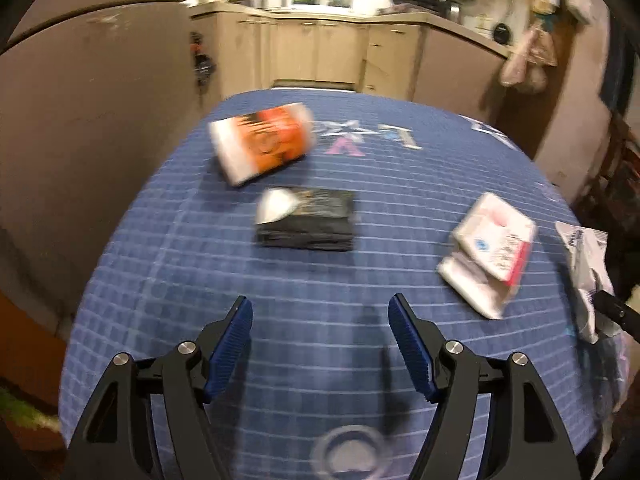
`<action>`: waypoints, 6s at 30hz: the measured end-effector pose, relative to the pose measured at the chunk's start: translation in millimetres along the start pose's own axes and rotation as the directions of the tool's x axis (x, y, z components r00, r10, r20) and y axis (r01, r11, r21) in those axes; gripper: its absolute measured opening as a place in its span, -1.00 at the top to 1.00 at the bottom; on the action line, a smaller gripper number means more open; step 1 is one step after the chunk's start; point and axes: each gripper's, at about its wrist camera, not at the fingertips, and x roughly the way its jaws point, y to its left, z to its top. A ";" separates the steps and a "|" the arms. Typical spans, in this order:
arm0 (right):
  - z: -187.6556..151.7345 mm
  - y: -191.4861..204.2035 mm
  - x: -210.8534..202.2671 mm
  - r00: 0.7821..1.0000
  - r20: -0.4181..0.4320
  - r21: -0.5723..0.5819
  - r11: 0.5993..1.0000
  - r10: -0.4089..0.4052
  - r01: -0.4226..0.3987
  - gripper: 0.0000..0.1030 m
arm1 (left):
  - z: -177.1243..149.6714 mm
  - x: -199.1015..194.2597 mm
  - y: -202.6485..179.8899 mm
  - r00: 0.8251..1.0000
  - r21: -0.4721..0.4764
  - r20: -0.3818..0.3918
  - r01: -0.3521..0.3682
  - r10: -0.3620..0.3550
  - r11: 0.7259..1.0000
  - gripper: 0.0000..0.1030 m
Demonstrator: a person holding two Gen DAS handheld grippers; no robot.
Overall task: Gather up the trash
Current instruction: 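Grasp the white medicine box with the left tool while the right tool grasps the wipes packet, then carry the medicine box and wipes packet with both tools over the bucket, then open both tools to drop the medicine box and wipes packet into the bucket, then move both open tools back over the remaining trash on the table, then grasp the orange paper cup with the left tool while the right tool grasps the black tissue pack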
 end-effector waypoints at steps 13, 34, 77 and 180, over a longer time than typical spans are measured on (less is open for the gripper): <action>3.8 11.3 5.8 0.993 -0.017 -0.067 0.991 -0.119 0.118 -0.62 | 34.6 52.3 -101.1 0.979 0.408 -0.054 0.202 -0.197 0.890 -0.68; -7.6 3.0 11.9 0.981 0.017 -0.075 0.978 -0.193 0.193 0.20 | 23.4 45.9 -96.5 0.964 0.321 -0.063 0.263 -0.257 0.910 -0.34; -10.6 -90.7 -234.1 0.814 0.387 0.092 0.896 -0.434 0.434 0.29 | 20.7 -114.3 -332.5 0.911 0.497 0.175 0.245 -0.373 0.832 -0.33; 44.1 113.7 37.9 0.983 -0.128 -0.526 0.831 0.135 -0.183 -0.33 | 15.2 -60.1 69.5 0.989 -0.080 0.071 -0.121 0.127 0.989 -0.53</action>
